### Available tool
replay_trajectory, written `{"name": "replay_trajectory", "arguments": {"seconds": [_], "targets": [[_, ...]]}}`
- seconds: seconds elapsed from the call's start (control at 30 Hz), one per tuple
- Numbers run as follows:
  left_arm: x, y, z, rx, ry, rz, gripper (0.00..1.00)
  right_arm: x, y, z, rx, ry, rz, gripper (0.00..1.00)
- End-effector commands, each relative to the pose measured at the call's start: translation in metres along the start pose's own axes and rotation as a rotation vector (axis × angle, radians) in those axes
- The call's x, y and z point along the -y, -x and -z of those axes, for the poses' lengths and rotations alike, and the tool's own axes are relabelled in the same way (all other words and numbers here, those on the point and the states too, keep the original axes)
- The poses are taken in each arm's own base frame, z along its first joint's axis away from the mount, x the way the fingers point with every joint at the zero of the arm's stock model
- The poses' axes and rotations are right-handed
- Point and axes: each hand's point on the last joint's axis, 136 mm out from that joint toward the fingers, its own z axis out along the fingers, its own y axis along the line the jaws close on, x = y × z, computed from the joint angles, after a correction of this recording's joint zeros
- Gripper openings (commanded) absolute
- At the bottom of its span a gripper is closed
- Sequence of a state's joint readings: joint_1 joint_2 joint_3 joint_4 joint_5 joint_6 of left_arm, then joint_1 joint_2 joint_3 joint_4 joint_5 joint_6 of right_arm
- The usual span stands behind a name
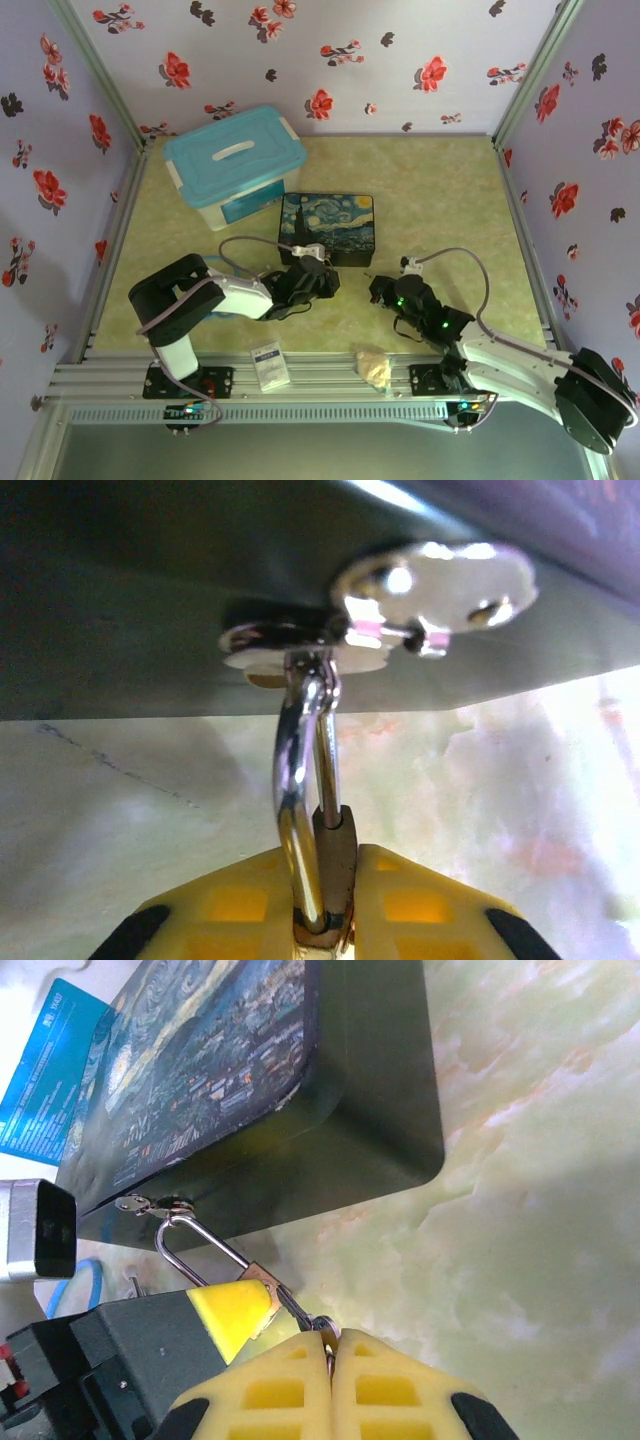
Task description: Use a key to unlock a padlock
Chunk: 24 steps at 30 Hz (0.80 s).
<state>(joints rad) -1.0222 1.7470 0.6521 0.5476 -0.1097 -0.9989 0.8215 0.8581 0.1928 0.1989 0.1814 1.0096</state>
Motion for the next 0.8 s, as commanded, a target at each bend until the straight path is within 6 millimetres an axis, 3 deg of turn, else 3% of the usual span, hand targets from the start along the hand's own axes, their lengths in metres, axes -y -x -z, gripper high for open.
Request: {"name": "replay_trajectory", "arguments": {"seconds": [0.0, 0.17, 0.37, 0.63, 0.77], "targets": [[0.038, 0.022, 0.012, 0.078, -0.165, 0.122, 0.07, -0.008, -0.002, -0.006, -0.013, 0.042, -0.097, 0.0], [0.042, 0.028, 0.015, 0.114, -0.236, 0.233, 0.0, 0.0, -0.01, -0.014, -0.036, 0.02, -0.137, 0.0], [0.047, 0.035, 0.017, 0.152, -0.31, 0.336, 0.0, 0.004, -0.017, -0.018, -0.041, 0.062, -0.232, 0.0], [0.046, 0.036, 0.016, 0.168, -0.333, 0.387, 0.0, -0.02, -0.016, -0.026, -0.059, 0.204, -0.275, 0.0], [0.049, 0.039, 0.019, 0.178, -0.361, 0.417, 0.0, -0.023, -0.012, -0.031, -0.055, 0.227, -0.312, 0.0]]}}
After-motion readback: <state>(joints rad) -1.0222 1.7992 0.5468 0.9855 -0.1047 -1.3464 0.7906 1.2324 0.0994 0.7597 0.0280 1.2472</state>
